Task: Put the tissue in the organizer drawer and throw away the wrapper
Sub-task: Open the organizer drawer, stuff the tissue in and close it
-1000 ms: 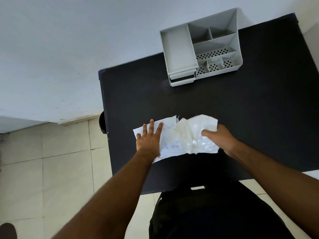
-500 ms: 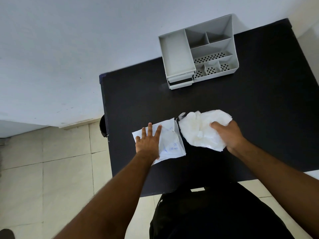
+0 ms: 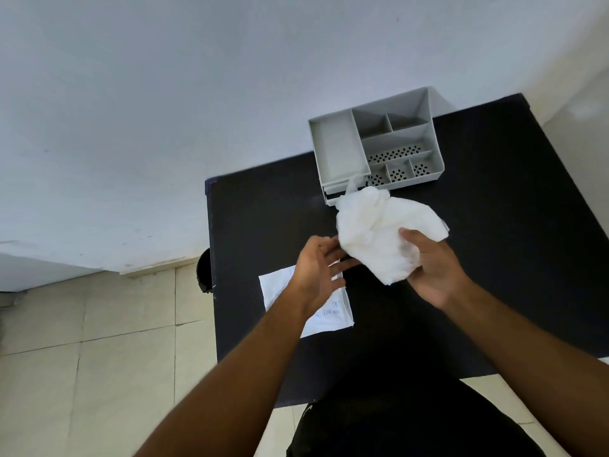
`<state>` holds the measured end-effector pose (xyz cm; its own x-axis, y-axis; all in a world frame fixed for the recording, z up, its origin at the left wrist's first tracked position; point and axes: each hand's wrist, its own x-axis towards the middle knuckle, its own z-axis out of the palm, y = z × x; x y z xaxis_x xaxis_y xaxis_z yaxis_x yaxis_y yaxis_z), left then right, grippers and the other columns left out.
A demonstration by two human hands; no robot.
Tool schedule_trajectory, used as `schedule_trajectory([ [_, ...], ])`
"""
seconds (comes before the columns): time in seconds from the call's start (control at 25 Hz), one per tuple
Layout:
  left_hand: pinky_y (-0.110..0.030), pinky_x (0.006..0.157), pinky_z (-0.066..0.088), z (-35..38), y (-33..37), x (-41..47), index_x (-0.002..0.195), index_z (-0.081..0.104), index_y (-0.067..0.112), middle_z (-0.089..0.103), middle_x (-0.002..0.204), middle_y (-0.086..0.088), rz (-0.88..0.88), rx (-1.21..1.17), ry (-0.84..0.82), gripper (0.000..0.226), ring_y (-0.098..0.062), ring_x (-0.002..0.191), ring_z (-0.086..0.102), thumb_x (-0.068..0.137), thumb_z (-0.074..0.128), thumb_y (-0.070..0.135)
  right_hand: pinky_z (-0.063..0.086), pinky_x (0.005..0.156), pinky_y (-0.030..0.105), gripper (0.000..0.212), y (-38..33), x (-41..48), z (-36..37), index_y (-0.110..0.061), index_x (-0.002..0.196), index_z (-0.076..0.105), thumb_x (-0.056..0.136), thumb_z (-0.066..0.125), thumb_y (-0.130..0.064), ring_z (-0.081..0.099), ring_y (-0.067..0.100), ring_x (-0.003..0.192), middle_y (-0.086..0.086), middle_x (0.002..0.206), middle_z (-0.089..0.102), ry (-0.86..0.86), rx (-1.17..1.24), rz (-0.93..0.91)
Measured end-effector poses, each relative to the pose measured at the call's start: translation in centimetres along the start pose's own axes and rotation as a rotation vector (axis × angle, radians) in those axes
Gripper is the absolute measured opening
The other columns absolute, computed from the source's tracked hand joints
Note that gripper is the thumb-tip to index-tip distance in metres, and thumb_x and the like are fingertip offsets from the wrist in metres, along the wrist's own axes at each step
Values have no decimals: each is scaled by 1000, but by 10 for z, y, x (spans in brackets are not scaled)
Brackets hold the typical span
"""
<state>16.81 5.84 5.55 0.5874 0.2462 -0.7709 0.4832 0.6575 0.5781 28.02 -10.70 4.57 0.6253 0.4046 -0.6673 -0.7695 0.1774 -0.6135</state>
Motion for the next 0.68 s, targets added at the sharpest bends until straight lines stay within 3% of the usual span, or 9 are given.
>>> schedule_trajectory([
  [0.08,-43,87,52,10,5,0,128,66,13,73,117,-7,-25,-142,-58,49,-25,102,70,95,54,48,60,78,39,39,1,-6,11,-9,131,61,92,63,-10,69,27,111,12,123,72,-59,6,31],
  [0.2,-53,93,57,11,7,9,130,63,12,71,125,-12,78,-157,-11,41,-33,112,69,91,71,21,57,90,48,41,1,-11,16,-15,133,58,93,63,-14,68,29,114,11,128,69,-128,-66,118],
  [0.32,-58,97,53,-1,13,11,128,64,11,70,126,-14,125,-109,19,43,-35,114,68,86,70,4,49,101,54,38,-9,-9,8,-20,126,64,92,61,-38,67,30,114,8,124,72,-119,-145,217],
  [0.44,-55,96,54,-16,21,4,126,65,9,71,122,-16,118,-40,-15,44,-35,113,68,83,67,2,43,106,52,56,-26,2,-4,-18,124,67,87,56,-59,65,29,116,7,119,74,-88,-219,268],
  [0.52,-55,93,55,-21,22,-3,127,64,7,71,122,-18,84,3,-49,46,-37,112,67,80,66,3,44,107,51,58,-36,8,-3,-18,127,65,86,60,-59,66,29,116,8,121,73,-131,-332,264],
  [0.68,-61,97,51,-21,17,-12,127,64,5,69,123,-22,0,74,-115,58,-42,114,66,70,69,10,48,103,51,55,-40,9,24,-20,130,63,81,71,-45,67,30,115,9,125,71,-373,-508,203],
])
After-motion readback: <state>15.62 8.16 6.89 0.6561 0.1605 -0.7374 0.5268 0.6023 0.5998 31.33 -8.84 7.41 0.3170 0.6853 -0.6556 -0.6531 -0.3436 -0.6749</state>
